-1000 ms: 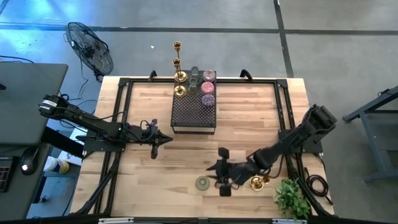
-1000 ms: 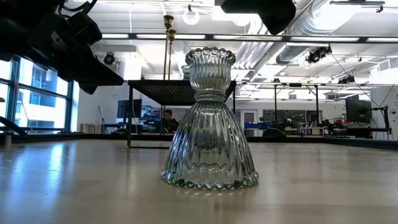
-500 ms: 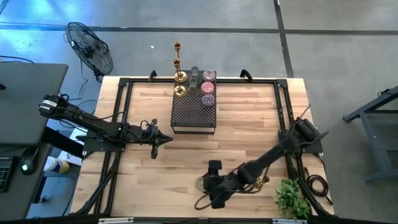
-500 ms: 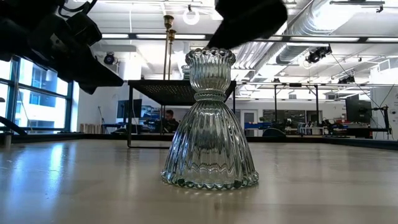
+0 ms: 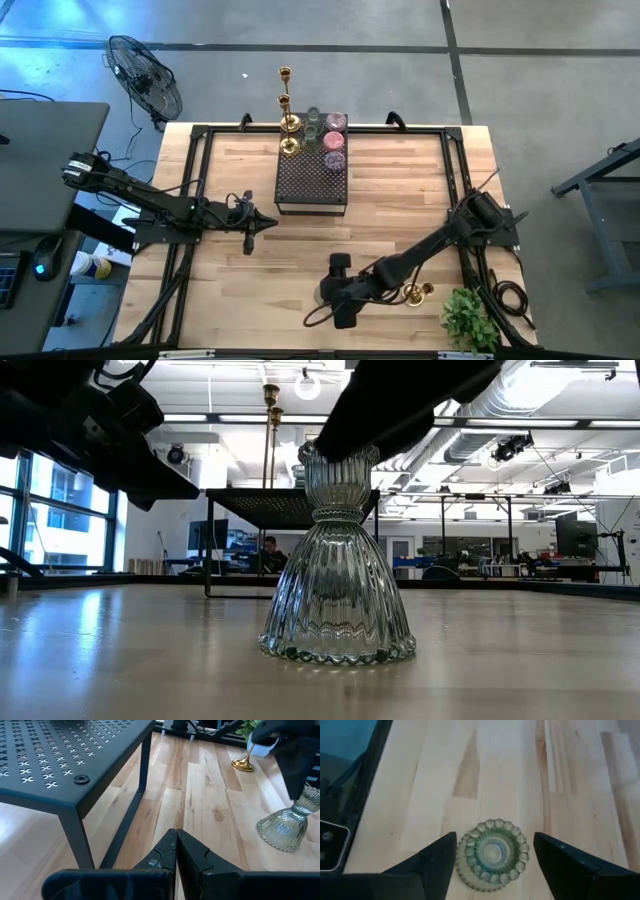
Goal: Pick & Place candle stick holders
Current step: Put the green candle holder on the shelf
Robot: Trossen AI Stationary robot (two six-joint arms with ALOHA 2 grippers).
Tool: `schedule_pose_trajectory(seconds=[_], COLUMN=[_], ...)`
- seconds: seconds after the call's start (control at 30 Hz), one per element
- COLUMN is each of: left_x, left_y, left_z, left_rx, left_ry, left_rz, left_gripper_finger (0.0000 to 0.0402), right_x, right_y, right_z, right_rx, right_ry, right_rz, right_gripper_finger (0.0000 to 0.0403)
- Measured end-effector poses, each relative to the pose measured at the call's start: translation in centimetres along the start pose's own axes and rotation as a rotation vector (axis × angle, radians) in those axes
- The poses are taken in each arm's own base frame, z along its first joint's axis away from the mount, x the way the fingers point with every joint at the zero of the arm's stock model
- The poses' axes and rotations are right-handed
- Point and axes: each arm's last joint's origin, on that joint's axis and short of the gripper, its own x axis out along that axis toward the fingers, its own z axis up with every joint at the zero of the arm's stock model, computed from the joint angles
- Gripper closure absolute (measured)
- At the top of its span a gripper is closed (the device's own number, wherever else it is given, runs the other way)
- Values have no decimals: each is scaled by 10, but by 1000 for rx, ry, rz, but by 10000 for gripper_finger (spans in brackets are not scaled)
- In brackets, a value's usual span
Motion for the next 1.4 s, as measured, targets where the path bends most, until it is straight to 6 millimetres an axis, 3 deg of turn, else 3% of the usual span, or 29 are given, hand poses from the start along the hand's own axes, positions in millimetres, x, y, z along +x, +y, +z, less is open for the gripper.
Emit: schedule_pose_trajectory(seconds=[0.33,0.53,0.7,0.8,0.97,1.2,1.4], left_x=[0,0,0,0,0,0,0], left_y=[0,0,0,0,0,0,0], left_z=[0,0,0,0,0,0,0], left_rx=[0,0,0,0,0,17,18], left_ry=[0,-1,0,-1,0,-2,-3], left_rz=[1,3,3,3,3,7,10], left_gripper_finger=[399,399,399,399,399,399,399], right_x=[0,-26,-67,-90,-113,-107,-99], right_y=[0,-5,-20,-46,-115,-209,-253], right_z=[2,24,64,94,134,133,130], right_rx=[-4,64,77,107,152,219,243], right_ry=[-19,-83,-125,-128,-184,-101,-81], right_rz=[19,28,-54,-143,-247,-340,-375], right_gripper_finger=[237,240,235,235,235,234,234])
